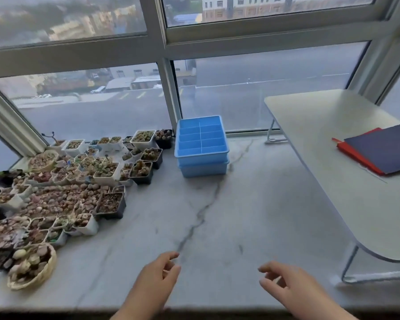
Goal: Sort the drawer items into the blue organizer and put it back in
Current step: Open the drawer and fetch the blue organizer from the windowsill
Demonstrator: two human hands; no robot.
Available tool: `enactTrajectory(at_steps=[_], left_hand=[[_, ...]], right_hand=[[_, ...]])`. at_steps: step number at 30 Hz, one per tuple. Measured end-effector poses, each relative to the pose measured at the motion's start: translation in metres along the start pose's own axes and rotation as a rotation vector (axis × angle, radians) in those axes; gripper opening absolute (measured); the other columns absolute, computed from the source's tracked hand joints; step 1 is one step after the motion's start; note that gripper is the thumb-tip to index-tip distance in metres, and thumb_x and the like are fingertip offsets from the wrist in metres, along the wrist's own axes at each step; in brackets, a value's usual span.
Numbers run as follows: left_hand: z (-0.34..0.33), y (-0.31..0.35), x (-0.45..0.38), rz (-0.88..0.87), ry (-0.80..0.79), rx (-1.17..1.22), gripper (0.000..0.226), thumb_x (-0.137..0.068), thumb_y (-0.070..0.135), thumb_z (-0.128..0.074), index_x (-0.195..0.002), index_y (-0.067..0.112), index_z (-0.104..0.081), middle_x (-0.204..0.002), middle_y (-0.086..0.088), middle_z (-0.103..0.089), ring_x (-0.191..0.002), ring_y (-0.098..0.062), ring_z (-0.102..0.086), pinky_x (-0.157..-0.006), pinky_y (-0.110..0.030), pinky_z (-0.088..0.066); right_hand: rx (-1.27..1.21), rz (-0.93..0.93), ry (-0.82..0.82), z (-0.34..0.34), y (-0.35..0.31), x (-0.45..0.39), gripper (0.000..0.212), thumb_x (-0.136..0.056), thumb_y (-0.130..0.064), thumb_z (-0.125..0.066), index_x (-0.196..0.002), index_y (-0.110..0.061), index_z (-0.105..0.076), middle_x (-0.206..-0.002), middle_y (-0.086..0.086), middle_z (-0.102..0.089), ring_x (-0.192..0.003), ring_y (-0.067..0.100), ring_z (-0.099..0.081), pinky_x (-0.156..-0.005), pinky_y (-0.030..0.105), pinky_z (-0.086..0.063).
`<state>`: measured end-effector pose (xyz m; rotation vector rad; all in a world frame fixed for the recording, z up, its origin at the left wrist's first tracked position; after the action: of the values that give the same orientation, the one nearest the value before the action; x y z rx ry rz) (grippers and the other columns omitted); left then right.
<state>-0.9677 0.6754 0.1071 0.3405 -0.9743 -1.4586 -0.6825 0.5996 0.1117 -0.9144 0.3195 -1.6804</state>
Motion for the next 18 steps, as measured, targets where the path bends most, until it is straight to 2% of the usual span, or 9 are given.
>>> enactTrajectory(at_steps=[2, 5, 7, 12, 14, 16, 18], left_hand=[[0.016, 0.005, -0.052, -0.025, -0.004, 0.044, 0.020, -0.090, 0.020, -0.059, -0.106, 0.033, -0.059, -0.084, 0.000, -0.065, -0.070, -0.010, -0.066, -0.064, -0.024, -0.052], [0.038, 0.007, -0.145, -0.023, -0.024, 0.136, 0.021, -0.092, 0.015, -0.056, -0.107, 0.028, -0.059, -0.086, -0.006, -0.065, -0.063, -0.010, -0.063, -0.054, -0.023, -0.051], [0.053, 0.009, -0.215, -0.012, -0.036, 0.180, 0.019, -0.093, 0.013, -0.053, -0.109, 0.023, -0.057, -0.085, -0.008, -0.064, -0.060, -0.012, -0.059, -0.049, -0.023, -0.049], [0.081, 0.025, -0.363, 0.022, 0.016, 0.194, 0.011, -0.097, 0.020, -0.047, -0.106, 0.016, -0.053, -0.085, -0.008, -0.061, -0.067, -0.018, -0.057, -0.051, -0.025, -0.048], [0.088, 0.027, -0.407, 0.049, 0.052, 0.229, 0.018, -0.096, 0.022, -0.048, -0.111, 0.014, -0.054, -0.097, -0.010, -0.060, -0.079, -0.020, -0.058, -0.053, -0.027, -0.049], [0.085, 0.026, -0.443, 0.095, 0.047, 0.260, 0.022, -0.096, 0.024, -0.050, -0.113, 0.012, -0.056, -0.107, -0.010, -0.056, -0.088, -0.022, -0.058, -0.062, -0.032, -0.054], [0.076, 0.022, -0.471, 0.167, 0.020, 0.246, 0.021, -0.095, 0.027, -0.051, -0.107, 0.011, -0.057, -0.105, -0.010, -0.055, -0.077, -0.020, -0.058, -0.078, -0.040, -0.056]], right_hand=[[-0.029, -0.072, 0.040, -0.001, 0.008, -0.013, 0.013, -0.080, -0.049, -0.063, -0.084, -0.055, -0.052, -0.092, -0.043, -0.053, -0.073, -0.010, -0.057, -0.069, 0.004, -0.041], [-0.077, -0.263, 0.097, -0.013, 0.016, -0.033, 0.018, -0.074, -0.037, -0.076, -0.074, -0.050, -0.063, -0.079, -0.012, -0.068, -0.063, -0.001, -0.061, -0.066, 0.004, -0.043], [-0.122, -0.340, 0.179, -0.019, 0.011, -0.053, 0.030, -0.071, -0.024, -0.081, -0.064, -0.049, -0.065, -0.068, -0.003, -0.068, -0.054, 0.004, -0.060, -0.063, 0.005, -0.044], [-0.165, -0.350, 0.194, -0.016, -0.032, -0.116, 0.017, -0.084, -0.032, -0.067, -0.085, -0.044, -0.055, -0.081, -0.008, -0.065, -0.059, -0.006, -0.054, -0.069, 0.004, -0.041], [-0.151, -0.345, 0.209, -0.009, -0.046, -0.129, 0.018, -0.084, -0.031, -0.067, -0.085, -0.045, -0.056, -0.081, -0.007, -0.066, -0.060, -0.005, -0.055, -0.067, 0.006, -0.043], [-0.166, -0.389, 0.222, -0.007, -0.052, -0.132, 0.018, -0.082, -0.029, -0.069, -0.083, -0.044, -0.059, -0.079, -0.007, -0.067, -0.060, -0.004, -0.056, -0.065, 0.007, -0.044], [-0.193, -0.453, 0.238, -0.009, -0.051, -0.124, 0.021, -0.079, -0.026, -0.074, -0.077, -0.043, -0.063, -0.075, -0.004, -0.068, -0.057, -0.001, -0.056, -0.063, 0.009, -0.046]])
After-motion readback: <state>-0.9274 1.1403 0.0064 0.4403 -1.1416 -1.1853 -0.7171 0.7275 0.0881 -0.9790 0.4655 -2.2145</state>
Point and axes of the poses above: each hand's wrist, its own x-axis away from the middle knuckle, its own z-axis out of the back of the hand, y = z × x, the point moved 9 cm from there along -x, towards the middle knuckle
